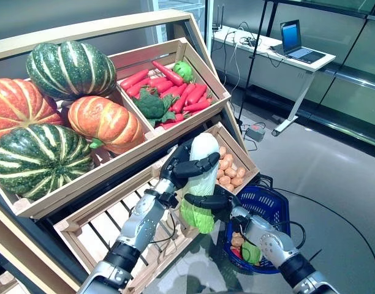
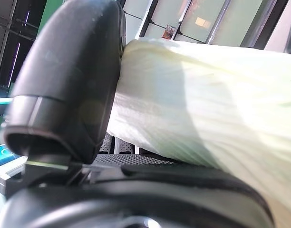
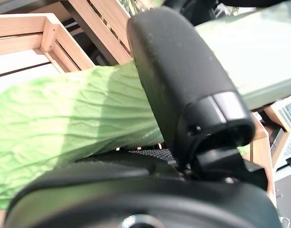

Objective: Put vegetables into the basket

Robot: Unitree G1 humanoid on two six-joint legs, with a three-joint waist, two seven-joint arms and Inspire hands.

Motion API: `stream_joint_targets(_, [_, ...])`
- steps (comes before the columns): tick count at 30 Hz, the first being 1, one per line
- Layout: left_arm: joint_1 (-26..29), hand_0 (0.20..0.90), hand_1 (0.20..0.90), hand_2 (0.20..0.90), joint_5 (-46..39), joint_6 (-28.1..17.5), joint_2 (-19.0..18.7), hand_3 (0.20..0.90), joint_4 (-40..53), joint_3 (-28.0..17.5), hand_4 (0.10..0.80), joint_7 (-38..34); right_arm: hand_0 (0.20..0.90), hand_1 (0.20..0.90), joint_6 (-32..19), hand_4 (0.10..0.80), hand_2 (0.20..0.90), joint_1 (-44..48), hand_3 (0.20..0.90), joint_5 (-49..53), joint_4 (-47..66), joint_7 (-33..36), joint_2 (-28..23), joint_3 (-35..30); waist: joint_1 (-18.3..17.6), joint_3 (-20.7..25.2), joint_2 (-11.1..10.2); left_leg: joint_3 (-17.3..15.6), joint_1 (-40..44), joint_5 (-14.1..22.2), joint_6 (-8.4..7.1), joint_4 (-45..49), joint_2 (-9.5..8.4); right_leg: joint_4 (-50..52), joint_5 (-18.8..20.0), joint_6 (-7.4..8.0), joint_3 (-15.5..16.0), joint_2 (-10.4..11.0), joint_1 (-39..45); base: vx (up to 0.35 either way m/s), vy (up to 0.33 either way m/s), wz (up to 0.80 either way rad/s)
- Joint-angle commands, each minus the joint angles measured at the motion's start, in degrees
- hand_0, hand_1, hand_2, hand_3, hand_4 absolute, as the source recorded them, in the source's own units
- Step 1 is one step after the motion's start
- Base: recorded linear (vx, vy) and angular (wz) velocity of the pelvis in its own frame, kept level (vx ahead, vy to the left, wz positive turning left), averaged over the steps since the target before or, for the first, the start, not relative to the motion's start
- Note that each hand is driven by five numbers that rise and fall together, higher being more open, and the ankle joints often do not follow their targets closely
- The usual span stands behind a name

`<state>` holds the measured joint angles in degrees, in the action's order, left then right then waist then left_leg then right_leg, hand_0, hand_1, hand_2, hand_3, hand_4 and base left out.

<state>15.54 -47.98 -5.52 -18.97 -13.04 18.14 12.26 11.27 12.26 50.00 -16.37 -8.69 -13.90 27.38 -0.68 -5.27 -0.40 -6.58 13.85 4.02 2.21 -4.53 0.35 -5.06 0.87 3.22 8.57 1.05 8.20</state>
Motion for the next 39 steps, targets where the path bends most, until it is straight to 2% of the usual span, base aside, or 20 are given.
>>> stream_joint_targets(1, [10.15, 0.3, 0.3, 0.3, -7.25, -4.48, 7.51, 0.3, 11.83, 3.62, 0.4, 5.68, 0.3, 0.3, -5.59, 0.4, 0.3, 7.62, 0.3, 4.5, 1.26, 1.38, 6.93, -2.27, 0.25, 3.75, -0.75, 1.11, -3.69, 0.45, 0.52, -0.47, -1.96, 0.06, -2.19, -2.04, 0.23, 1.17, 2.1, 0.0, 0.0, 0.0])
stream_joint_targets(12, [9.23, 0.3, 0.3, 0.3, -6.73, -3.3, 7.19, 0.3, 11.67, 3.01, 0.4, 4.5, 0.3, 0.3, -5.96, 0.4, 0.3, 5.74, 0.3, 4.62, 0.81, 3.0, 6.92, -4.07, -0.13, 3.6, -0.62, 0.63, -3.62, 0.49, 0.52, -0.47, -1.73, 0.06, -2.19, -2.14, -0.01, 1.12, 2.04, 0.0, 0.0, 0.0])
stream_joint_targets(13, [9.07, 0.535, 0.535, 0.535, -6.76, -3.08, 7.06, 0.535, 11.69, 2.98, 0.557, 3.87, 0.3, 0.3, -6.15, 0.4, 0.3, 5.46, 0.3, 4.7, 0.68, 3.0, 6.8, -4.37, -0.18, 3.55, -0.59, 0.6, -3.62, 0.5, 0.53, -0.47, -1.7, 0.06, -2.19, -2.13, -0.04, 1.12, 2.03, 0.0, 0.0, 0.0])
stream_joint_targets(14, [8.84, 0.9, 0.9, 0.9, -6.57, -2.75, 7.01, 0.9, 11.73, 2.86, 0.8, 3.17, 0.3, 0.3, -6.28, 0.4, 0.3, 5.14, 0.3, 4.68, 0.62, 3.07, 6.79, -4.65, -0.2, 3.51, -0.56, 0.57, -3.58, 0.5, 0.53, -0.47, -1.67, 0.06, -2.19, -2.11, -0.05, 1.13, 2.04, 0.0, 0.0, 0.0])
stream_joint_targets(25, [3.63, 0.9, 0.9, 0.9, -5.21, -2.06, 4.78, 0.9, 11.31, -0.09, 0.8, 3.1, 0.3, 0.3, -7.34, 0.4, 0.3, -1.01, 0.3, 4.26, -0.47, 4.04, 5.21, -8.52, -0.61, 3.08, -0.25, -0.35, -3.55, 0.58, 0.56, -0.47, -1.38, 0.06, -1.96, -1.97, -0.59, 1.09, 1.74, 0.007, -0.004, 0.0])
stream_joint_targets(34, [1.78, 0.9, 0.9, 0.9, -1.94, -2.36, 3.22, 0.9, 8.74, -2.27, 0.8, 2.6, 0.3, 0.3, -8.62, 0.4, 0.3, -3.25, 0.3, 3.98, -2.78, 4.36, 3.79, -11.61, -0.92, 2.5, -0.17, -1.1, -3.48, 0.64, 0.52, -0.47, -1.12, 0.06, -1.81, -1.96, -1.23, 0.88, 1.46, 0.001, -0.005, -0.01])
stream_joint_targets(39, [-2.24, 0.9, 0.9, 0.9, -1.74, -2.46, 1.66, 0.9, 6.75, -6.04, 0.8, 4.96, 0.3, 0.3, -8.43, 0.4, 0.3, -6.97, 0.3, 3.55, -4.99, 4.4, 1.73, -15.9, -1.26, 2.25, -0.14, -1.64, -3.33, 0.68, 0.36, -0.47, -0.8, 0.06, -1.82, -2.01, -1.82, 0.61, 1.34, 0.015, -0.012, -0.08])
